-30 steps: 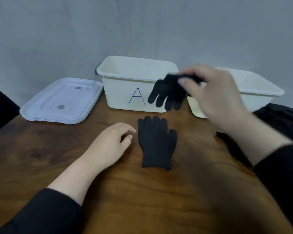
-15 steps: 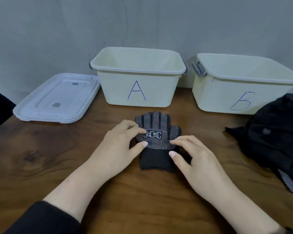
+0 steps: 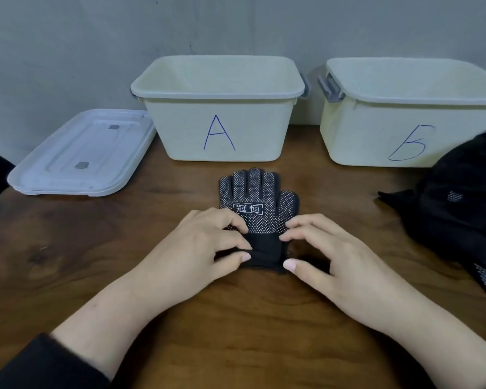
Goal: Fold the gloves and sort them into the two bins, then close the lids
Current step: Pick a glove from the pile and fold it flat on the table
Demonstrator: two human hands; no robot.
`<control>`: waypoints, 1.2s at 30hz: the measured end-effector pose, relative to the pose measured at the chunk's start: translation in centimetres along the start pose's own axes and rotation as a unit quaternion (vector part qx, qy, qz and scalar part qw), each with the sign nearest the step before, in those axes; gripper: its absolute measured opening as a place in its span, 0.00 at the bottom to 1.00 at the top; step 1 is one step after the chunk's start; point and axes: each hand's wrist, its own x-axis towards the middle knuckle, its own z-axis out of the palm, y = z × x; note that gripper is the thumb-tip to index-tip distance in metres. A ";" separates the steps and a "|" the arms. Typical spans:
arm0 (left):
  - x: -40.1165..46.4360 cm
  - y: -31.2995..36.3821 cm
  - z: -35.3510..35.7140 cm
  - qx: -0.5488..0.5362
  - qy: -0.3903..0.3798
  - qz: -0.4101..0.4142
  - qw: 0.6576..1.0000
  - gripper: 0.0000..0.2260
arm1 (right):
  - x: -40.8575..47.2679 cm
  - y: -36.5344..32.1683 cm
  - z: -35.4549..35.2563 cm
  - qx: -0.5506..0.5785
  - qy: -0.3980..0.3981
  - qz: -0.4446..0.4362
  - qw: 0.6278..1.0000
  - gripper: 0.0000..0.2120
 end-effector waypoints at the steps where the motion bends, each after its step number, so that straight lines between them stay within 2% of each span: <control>1: 0.0 0.0 0.1 -0.002 -0.003 0.004 1.000 0.14 | 0.0 0.1 0.1 -0.001 -0.007 -0.004 1.000 0.15; 6: -0.6 -0.5 -0.7 -0.028 -0.009 -0.011 0.999 0.20 | 0.3 0.9 0.8 -0.048 -0.006 -0.036 0.998 0.18; 8: -0.6 -0.4 -1.1 -0.018 -0.001 -0.004 1.000 0.20 | 0.6 0.6 1.1 -0.098 0.020 -0.062 0.993 0.16; 10: -0.5 -0.1 -1.1 0.005 -0.024 0.008 1.000 0.23 | 0.9 0.1 1.4 -0.137 0.045 -0.088 0.986 0.12; 12: -0.4 0.3 -0.8 0.027 -0.044 0.013 0.999 0.27 | 1.2 -0.2 1.8 -0.151 0.069 -0.106 0.980 0.09; 14: -0.3 0.5 -0.6 0.047 -0.033 0.011 0.998 0.28 | 1.3 -0.4 1.9 -0.141 0.084 -0.107 0.981 0.08; 16: -0.2 0.8 -0.5 0.060 -0.013 0.001 0.998 0.26 | 1.4 -0.5 1.9 -0.114 0.091 -0.095 0.985 0.09; 20: -0.2 1.7 -0.5 0.056 0.021 0.008 0.998 0.11 | 0.6 -0.8 1.2 -0.063 0.062 -0.063 0.994 0.09; 24: -0.1 1.7 -0.6 0.014 0.015 -0.011 1.000 0.08 | 0.6 -0.7 0.8 -0.060 0.018 -0.057 0.996 0.16; 27: -0.1 1.5 -0.7 -0.025 0.034 -0.041 0.998 0.04 | 1.6 -0.5 1.1 -0.040 0.064 -0.053 0.996 0.07; 30: 0.0 1.8 -0.5 -0.120 0.067 -0.135 0.981 0.02 | 2.3 -0.4 1.1 0.036 0.101 0.003 0.994 0.02; 33: 0.5 2.0 -0.1 -0.182 0.101 -0.177 0.962 0.07 | 2.8 -0.5 1.2 0.080 0.119 0.043 0.989 0.06; 36: 0.9 1.7 0.2 -0.158 0.127 -0.182 0.962 0.11 | 3.2 -0.4 1.9 0.047 0.147 0.044 0.987 0.15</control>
